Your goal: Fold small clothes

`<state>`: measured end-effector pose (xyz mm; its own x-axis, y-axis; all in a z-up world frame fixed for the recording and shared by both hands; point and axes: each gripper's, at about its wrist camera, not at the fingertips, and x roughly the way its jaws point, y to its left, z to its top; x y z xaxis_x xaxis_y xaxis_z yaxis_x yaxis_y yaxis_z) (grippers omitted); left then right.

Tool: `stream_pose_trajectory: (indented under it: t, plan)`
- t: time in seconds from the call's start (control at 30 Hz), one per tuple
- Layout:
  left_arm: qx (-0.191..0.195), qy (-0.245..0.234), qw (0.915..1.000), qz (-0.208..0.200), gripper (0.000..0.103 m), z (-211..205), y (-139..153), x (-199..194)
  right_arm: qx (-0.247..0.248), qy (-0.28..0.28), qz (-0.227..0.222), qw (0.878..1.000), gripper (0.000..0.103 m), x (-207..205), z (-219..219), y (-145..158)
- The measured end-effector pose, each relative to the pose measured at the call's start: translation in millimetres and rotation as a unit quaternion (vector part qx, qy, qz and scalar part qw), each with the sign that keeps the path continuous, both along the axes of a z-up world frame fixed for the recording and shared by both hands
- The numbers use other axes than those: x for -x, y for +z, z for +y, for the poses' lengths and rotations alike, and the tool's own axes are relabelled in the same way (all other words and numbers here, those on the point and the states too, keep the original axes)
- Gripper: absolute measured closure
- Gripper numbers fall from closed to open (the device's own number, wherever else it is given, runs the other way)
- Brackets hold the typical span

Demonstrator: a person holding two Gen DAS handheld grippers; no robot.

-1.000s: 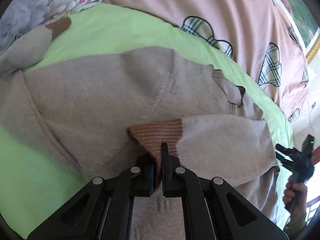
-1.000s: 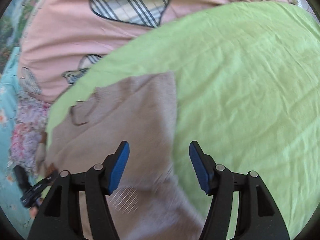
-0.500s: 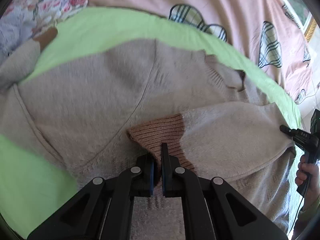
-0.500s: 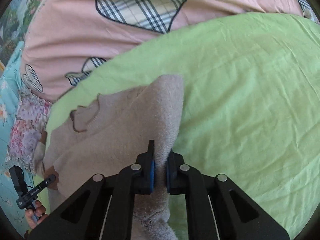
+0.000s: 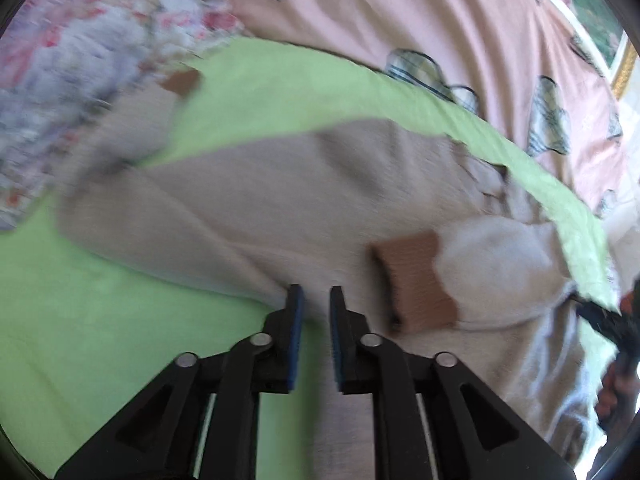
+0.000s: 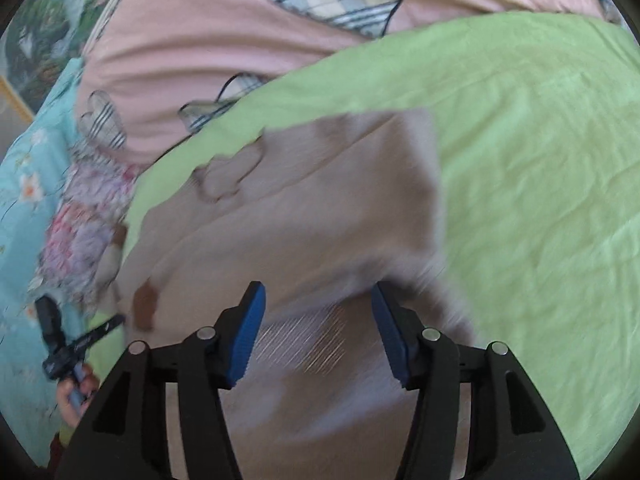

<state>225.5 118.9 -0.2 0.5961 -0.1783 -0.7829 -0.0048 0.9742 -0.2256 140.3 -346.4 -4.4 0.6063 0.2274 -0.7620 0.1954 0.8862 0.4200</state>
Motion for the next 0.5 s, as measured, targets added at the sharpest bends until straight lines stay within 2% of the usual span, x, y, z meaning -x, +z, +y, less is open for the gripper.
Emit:
stream_pose_trajectory:
  t: [0.07, 0.1, 0.13, 0.2, 0.33, 0.4, 0.43, 0.47, 0.5]
  plan:
    - [-0.021, 0.022, 0.9995, -0.007, 0.062, 17.6, 8.2, -7.3, -0.012, 0.02, 0.013, 1.0, 0.046, 8.6, 21.3, -10.1]
    - [-0.032, 0.033, 0.9989, -0.007, 0.044, 23.3, 11.2, -12.6, -0.017, 0.027, 0.018, 0.999, 0.046, 10.6, 29.7, -14.2]
    - [-0.047, 0.048, 0.9977, -0.013, 0.032, 31.4, 16.1, -21.0, -0.025, 0.037, 0.025, 0.999, 0.046, 14.9, 41.8, -19.6]
    - [-0.076, 0.068, 0.9946, -0.016, 0.02, 42.0, 21.4, -39.7, -0.037, 0.048, 0.034, 0.998, 0.046, 21.4, 58.9, -26.4]
    - [-0.13, 0.08, 0.9882, -0.014, 0.02, 51.0, 20.6, -90.5, -0.054, 0.064, 0.046, 0.995, 0.046, 28.1, 78.6, -37.3]
    - [-0.167, 0.08, 0.9828, -0.003, 0.02, 53.2, 10.9, -120.0, -0.058, 0.072, 0.053, 0.994, 0.046, 29.8, 87.5, -40.7]
    - [-0.176, 0.084, 0.9809, 0.004, 0.023, 57.2, 3.5, -131.6, -0.06, 0.076, 0.055, 0.994, 0.046, 30.5, 92.4, -40.9]
    - [-0.182, 0.096, 0.9785, 0.019, 0.03, 65.9, -6.2, -147.3, -0.061, 0.079, 0.056, 0.993, 0.046, 31.2, 95.8, -40.4]
    - [-0.181, 0.106, 0.9772, 0.033, 0.054, 72.2, -14.9, -157.5, -0.063, 0.083, 0.056, 0.993, 0.046, 30.8, 99.2, -39.4]
